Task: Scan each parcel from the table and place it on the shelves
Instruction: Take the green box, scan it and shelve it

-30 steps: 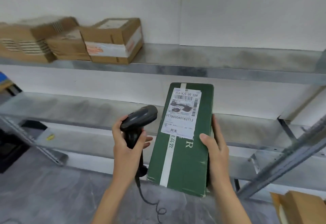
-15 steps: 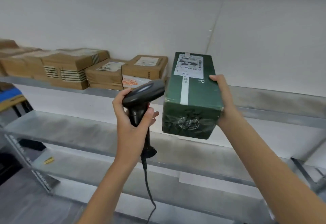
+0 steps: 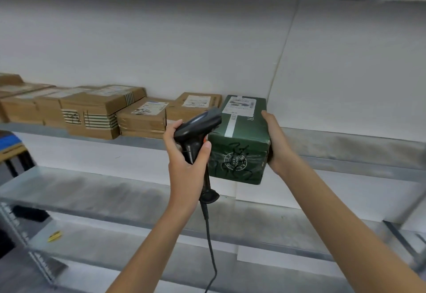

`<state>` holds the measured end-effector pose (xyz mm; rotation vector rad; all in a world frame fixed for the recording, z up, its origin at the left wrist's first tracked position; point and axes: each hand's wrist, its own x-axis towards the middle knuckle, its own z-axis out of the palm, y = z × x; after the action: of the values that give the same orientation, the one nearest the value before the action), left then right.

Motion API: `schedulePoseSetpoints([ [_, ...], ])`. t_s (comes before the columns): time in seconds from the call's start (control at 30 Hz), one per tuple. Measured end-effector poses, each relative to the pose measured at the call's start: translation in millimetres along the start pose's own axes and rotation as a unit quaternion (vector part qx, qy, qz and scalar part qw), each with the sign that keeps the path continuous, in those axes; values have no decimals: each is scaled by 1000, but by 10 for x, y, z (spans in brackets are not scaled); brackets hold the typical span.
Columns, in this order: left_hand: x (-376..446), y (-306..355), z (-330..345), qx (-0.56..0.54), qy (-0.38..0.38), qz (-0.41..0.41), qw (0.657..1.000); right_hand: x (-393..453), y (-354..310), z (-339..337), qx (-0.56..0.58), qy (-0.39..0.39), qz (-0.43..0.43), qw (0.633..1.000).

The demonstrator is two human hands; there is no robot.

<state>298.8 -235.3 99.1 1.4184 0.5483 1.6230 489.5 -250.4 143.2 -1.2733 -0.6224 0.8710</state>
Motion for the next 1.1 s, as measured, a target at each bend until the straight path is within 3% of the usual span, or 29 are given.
schedulePoseSetpoints([
  [0.17,141,-42,75,-12,9,28,1000,-115,45,101,17,9,-108,994],
  [0.3,258,-104,145,-27,2,32,999,-77,145,192,-62,71,-183,979],
  [0.47,346,-229,191,-35,-15,32,999,114,155,205,-50,105,-164,980],
  [0.73,427,-269,171,-37,-48,43,997,242,119,123,-77,94,-153,981],
  [0.93,326,-52,218,-38,-84,130,987,142,116,-23,-98,106,-167,975],
  [1.1,281,179,608,-24,-166,169,971,70,-13,-446,-181,184,-199,946],
])
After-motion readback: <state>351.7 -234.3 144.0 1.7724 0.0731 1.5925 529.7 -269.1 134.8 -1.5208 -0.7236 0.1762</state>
